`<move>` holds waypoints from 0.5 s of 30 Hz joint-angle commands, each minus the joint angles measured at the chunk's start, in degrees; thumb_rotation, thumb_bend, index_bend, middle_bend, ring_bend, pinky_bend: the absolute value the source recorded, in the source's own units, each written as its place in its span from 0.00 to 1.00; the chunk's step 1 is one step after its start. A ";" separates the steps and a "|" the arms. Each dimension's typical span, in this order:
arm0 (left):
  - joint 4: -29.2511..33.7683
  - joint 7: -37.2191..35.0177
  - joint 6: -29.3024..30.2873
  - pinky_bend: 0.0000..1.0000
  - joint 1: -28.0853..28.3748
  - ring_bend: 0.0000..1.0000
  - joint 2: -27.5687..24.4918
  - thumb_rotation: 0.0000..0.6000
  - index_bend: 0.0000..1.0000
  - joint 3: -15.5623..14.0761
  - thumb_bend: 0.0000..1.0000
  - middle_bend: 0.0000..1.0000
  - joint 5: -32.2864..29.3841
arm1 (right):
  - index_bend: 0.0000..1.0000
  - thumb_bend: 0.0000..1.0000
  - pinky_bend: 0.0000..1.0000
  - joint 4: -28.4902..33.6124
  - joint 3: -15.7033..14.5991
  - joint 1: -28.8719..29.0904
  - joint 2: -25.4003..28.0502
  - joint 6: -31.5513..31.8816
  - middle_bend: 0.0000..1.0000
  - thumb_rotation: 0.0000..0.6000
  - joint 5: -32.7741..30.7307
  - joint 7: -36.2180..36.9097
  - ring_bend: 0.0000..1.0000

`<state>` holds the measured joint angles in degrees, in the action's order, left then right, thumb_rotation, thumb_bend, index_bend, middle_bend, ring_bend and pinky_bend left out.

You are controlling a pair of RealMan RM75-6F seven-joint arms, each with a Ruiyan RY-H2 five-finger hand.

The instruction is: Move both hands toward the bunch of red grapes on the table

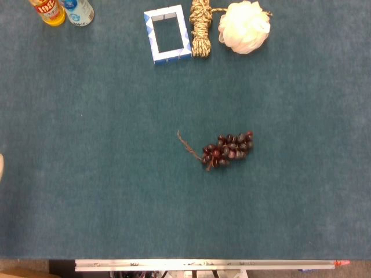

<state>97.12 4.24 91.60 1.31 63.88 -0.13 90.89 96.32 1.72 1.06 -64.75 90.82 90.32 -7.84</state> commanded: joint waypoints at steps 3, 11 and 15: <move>0.19 0.10 -0.01 0.28 -0.09 0.31 -0.02 1.00 0.01 0.03 0.45 0.41 0.07 | 0.00 0.25 0.76 -0.14 0.08 -0.04 -0.03 0.02 0.56 1.00 0.14 0.24 0.53; -0.11 -0.87 0.01 0.29 0.19 0.32 -0.10 1.00 0.01 -0.01 0.45 0.41 1.48 | 0.00 0.25 0.76 -0.38 0.00 -0.12 0.22 0.38 0.56 1.00 1.21 1.52 0.53; 0.13 -3.74 -1.02 0.43 1.18 0.35 -0.47 1.00 0.01 -0.33 0.45 0.43 3.04 | 0.00 0.25 0.76 -0.79 -0.20 0.51 0.27 0.93 0.56 1.00 3.98 3.62 0.53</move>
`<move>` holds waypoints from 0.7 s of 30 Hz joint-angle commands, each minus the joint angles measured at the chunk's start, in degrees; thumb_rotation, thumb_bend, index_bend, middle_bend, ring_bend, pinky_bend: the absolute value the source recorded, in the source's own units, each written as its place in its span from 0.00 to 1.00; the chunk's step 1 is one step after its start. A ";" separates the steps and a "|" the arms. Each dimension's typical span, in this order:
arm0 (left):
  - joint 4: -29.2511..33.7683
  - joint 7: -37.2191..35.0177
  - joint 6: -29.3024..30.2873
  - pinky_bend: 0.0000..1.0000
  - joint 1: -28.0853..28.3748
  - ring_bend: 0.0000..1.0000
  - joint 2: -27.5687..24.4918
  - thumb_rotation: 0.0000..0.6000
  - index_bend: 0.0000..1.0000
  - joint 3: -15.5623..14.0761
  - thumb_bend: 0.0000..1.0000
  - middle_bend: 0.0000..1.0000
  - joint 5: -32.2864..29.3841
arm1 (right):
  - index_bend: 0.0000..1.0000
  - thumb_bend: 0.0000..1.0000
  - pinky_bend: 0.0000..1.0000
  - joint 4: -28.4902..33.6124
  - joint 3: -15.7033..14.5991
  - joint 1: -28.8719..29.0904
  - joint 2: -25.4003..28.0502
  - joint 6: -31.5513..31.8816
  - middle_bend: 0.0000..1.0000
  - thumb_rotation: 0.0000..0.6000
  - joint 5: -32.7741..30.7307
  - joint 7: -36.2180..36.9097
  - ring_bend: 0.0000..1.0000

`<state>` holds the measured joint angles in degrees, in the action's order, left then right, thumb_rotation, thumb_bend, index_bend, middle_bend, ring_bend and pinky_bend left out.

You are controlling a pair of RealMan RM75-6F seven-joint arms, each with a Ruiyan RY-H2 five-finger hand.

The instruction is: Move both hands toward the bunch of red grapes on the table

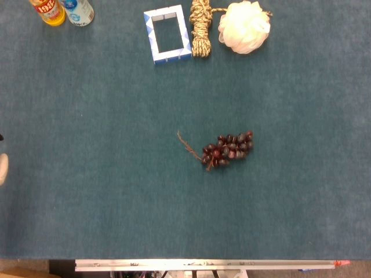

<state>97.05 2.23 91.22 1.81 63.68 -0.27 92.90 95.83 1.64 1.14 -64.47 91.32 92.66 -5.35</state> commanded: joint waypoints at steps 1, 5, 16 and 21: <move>0.11 -2.97 -0.89 0.45 1.18 0.38 -0.39 1.00 0.01 -0.25 0.45 0.44 1.92 | 0.00 0.25 0.76 -0.59 -0.13 0.77 -0.18 0.77 0.56 1.00 2.94 1.75 0.53; -0.03 -7.54 -1.18 0.57 2.48 0.49 -0.21 1.00 0.00 -0.24 0.45 0.49 3.95 | 0.00 0.31 0.76 -1.41 -0.22 1.94 -1.21 1.70 0.56 1.00 6.73 3.74 0.53; -0.84 -17.16 -1.28 0.87 7.11 0.89 2.87 1.00 0.00 -1.72 0.47 0.82 13.71 | 0.00 0.73 1.00 -1.37 -1.49 8.23 -4.83 0.64 0.95 1.00 20.14 6.03 0.98; -0.96 -19.91 -0.82 0.95 8.51 0.98 4.30 1.00 0.00 -2.68 0.56 0.91 16.73 | 0.00 0.86 1.00 -0.60 -2.59 10.51 -6.16 -1.20 1.00 1.00 24.04 5.44 1.00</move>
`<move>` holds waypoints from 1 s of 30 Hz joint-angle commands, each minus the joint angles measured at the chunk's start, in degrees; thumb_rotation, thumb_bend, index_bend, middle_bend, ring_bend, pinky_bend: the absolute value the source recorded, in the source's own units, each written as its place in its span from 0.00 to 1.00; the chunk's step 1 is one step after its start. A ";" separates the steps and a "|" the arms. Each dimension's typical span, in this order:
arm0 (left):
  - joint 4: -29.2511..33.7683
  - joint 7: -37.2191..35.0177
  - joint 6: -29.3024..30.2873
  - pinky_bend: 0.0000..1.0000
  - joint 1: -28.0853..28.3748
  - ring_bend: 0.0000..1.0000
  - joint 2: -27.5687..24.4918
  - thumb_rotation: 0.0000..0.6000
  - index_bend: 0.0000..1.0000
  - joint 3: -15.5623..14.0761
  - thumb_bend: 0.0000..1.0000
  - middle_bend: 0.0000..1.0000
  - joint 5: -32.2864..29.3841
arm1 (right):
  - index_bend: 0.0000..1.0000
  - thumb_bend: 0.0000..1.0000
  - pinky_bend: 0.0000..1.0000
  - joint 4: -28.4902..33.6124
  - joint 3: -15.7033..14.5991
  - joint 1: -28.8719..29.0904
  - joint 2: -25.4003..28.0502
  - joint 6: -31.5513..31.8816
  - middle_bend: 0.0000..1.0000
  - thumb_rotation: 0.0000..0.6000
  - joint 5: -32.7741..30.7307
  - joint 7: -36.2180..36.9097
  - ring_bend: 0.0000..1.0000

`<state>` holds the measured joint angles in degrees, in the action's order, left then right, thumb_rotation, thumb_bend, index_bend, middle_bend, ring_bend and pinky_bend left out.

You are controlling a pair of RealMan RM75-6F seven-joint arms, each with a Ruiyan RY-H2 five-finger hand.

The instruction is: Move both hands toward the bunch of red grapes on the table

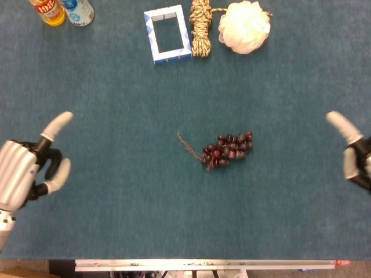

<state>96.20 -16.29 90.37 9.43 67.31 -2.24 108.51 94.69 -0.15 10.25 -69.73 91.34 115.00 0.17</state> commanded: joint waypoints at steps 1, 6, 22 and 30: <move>-0.14 -2.25 -0.39 0.96 1.35 0.99 0.62 1.00 0.00 -1.24 0.57 0.91 1.80 | 0.00 0.87 1.00 0.81 -1.17 1.92 -1.07 -1.99 1.00 1.00 2.40 -0.34 1.00; 0.00 -3.95 -2.62 0.97 3.23 1.00 0.44 1.00 0.00 -3.15 0.60 0.92 3.98 | 0.00 0.91 1.00 1.47 -2.63 3.84 -1.87 -4.82 1.00 1.00 5.19 -1.78 1.00; 1.58 -3.92 -3.74 0.98 6.04 1.00 2.27 1.00 0.00 -5.90 0.62 0.93 7.40 | 0.00 0.91 1.00 2.11 -5.55 6.25 -3.10 -7.91 1.00 1.00 6.48 -2.72 1.00; 1.73 -3.50 -4.65 0.98 6.92 1.00 1.90 1.00 0.00 -7.68 0.62 0.93 8.44 | 0.00 0.91 1.00 1.81 -6.32 6.77 -3.16 -7.93 1.00 1.00 6.22 -2.41 1.00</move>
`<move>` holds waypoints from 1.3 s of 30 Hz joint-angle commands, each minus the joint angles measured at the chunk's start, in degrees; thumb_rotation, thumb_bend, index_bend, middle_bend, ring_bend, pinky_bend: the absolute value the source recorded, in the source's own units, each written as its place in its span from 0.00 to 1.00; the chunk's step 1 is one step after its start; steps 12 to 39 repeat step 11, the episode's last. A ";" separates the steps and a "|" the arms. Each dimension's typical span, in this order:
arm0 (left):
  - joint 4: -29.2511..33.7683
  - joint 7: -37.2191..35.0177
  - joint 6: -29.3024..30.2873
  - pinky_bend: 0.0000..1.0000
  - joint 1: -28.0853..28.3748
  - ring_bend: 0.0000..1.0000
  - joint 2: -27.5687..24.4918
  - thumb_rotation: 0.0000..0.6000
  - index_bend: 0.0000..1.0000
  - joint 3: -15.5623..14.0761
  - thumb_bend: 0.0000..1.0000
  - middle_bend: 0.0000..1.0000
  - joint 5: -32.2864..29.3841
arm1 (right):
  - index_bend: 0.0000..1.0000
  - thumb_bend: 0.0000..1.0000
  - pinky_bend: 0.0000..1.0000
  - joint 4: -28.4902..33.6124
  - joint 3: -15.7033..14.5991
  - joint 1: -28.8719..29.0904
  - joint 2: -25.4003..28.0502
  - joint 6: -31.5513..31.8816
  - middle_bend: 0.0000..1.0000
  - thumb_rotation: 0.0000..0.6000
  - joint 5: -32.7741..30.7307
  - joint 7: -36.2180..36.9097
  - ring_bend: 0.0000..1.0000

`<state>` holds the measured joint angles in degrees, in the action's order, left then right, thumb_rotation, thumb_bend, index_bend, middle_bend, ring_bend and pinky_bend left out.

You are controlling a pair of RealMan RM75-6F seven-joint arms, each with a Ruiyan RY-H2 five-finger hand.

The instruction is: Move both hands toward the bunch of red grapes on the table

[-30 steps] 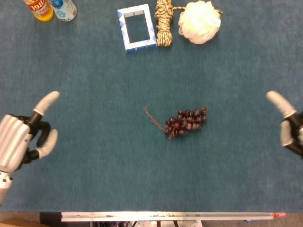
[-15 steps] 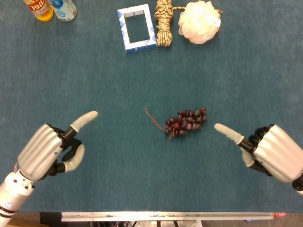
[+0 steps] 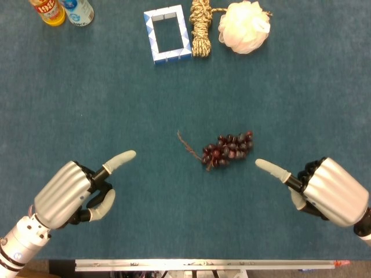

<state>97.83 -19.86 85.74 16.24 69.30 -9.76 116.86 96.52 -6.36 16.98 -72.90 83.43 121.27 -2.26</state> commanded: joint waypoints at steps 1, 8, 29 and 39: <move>0.16 0.14 -0.04 0.98 0.18 1.00 -0.12 1.00 0.00 -0.28 0.62 0.93 0.13 | 0.00 0.91 1.00 -0.04 -0.19 0.09 -0.03 0.01 1.00 1.00 -0.08 0.05 1.00; 0.57 0.52 -0.11 0.98 0.56 1.00 -0.12 1.00 0.00 -0.71 0.62 0.93 -0.06 | 0.00 0.91 1.00 -0.27 -0.58 0.44 -0.15 0.08 1.00 1.00 -0.26 0.27 1.00; 0.52 0.70 -0.36 0.98 0.73 1.00 -0.21 1.00 0.00 -0.98 0.62 0.93 -0.33 | 0.00 0.91 1.00 -0.27 -0.70 0.57 -0.10 0.09 1.00 1.00 -0.47 0.25 1.00; 0.52 0.70 -0.36 0.98 0.73 1.00 -0.21 1.00 0.00 -0.98 0.62 0.93 -0.33 | 0.00 0.91 1.00 -0.27 -0.70 0.57 -0.10 0.09 1.00 1.00 -0.47 0.25 1.00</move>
